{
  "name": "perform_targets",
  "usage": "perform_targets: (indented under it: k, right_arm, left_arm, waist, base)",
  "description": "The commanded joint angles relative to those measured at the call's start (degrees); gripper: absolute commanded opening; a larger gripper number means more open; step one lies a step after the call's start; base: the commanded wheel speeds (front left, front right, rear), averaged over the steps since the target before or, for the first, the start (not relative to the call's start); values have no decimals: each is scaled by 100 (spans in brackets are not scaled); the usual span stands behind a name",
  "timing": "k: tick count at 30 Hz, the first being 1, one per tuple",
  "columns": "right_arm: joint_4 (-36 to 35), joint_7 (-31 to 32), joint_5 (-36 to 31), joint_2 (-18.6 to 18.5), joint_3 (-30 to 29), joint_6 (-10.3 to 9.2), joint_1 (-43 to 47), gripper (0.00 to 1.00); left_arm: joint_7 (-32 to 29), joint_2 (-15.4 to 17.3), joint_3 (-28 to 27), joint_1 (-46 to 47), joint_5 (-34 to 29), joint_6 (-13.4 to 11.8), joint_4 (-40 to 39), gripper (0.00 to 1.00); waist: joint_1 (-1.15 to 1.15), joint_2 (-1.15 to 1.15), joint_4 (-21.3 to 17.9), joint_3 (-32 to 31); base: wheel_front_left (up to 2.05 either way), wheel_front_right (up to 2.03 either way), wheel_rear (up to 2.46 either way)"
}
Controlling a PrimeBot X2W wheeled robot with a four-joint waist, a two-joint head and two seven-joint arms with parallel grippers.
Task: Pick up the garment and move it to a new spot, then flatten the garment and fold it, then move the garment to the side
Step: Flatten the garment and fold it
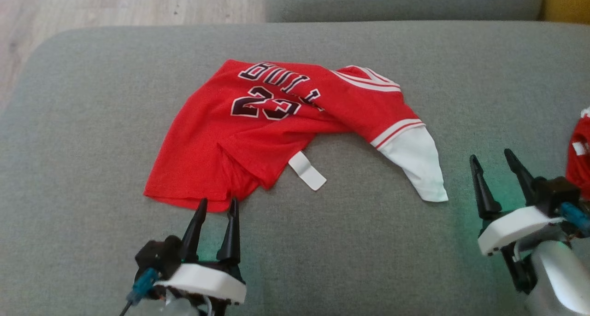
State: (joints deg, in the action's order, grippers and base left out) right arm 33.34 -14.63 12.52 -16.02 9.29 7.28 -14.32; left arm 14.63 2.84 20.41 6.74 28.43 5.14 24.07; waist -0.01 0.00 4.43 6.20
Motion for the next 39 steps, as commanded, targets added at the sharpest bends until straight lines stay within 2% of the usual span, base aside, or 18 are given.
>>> perform_targets:
  k: [1, 10, 19, 30, 31, 32, 33, 34, 39]
  right_arm:
    - [-223, -37, -53, 7, 45, 21, 2, 100]
    - [-641, -37, -280, 293, 28, 21, -102, 100]
    - [-684, -37, -312, 388, 1, 21, -176, 100]
    - [-633, -37, -320, 475, -71, 21, -159, 100]
    - [-626, -37, -321, 487, -58, 21, -168, 100]
    - [-617, -37, -322, 498, -42, 21, -179, 100]
    - [-609, -37, -322, 507, -27, 21, -188, 100]
    - [-602, -37, -318, 516, -25, 21, -190, 100]
    - [-542, -37, -268, 552, -154, 21, -41, 100]
  left_arm:
    - [37, 4, -125, 290, 37, 26, -124, 100]
    - [37, 4, 52, 1277, 369, 70, 415, 100]
    - [37, 4, 569, 1865, 1136, 142, 1622, 100]
    - [37, 4, 1316, 1673, 1791, 193, 1214, 100]
    - [37, 4, 1332, 1678, 1826, 195, 1198, 77]
    - [37, 4, 1327, 1684, 1848, 196, 1189, 49]
    - [37, 4, 1310, 1693, 1832, 194, 1187, 5]
    - [37, 4, 1270, 1691, 1805, 193, 1173, 0]
    - [37, 4, 787, 1468, 1510, 163, 906, 0]
  waist:
    - [1, 0, -46, 68]
    - [1, 0, -279, 547]
    - [1, 0, -517, 801]
    - [1, 0, -458, 830]
    - [1, 0, -447, 813]
    - [1, 0, -442, 800]
    - [1, 0, -433, 777]
    - [1, 0, -417, 734]
    - [1, 0, -221, 404]
  base:
    - [0, 0, 0]
    - [0, 0, 0]
    - [0, 0, 0]
    - [0, 0, 0]
    - [0, 0, 0]
    - [0, 0, 0]
    - [0, 0, 0]
    - [0, 0, 0]
    - [0, 0, 0]
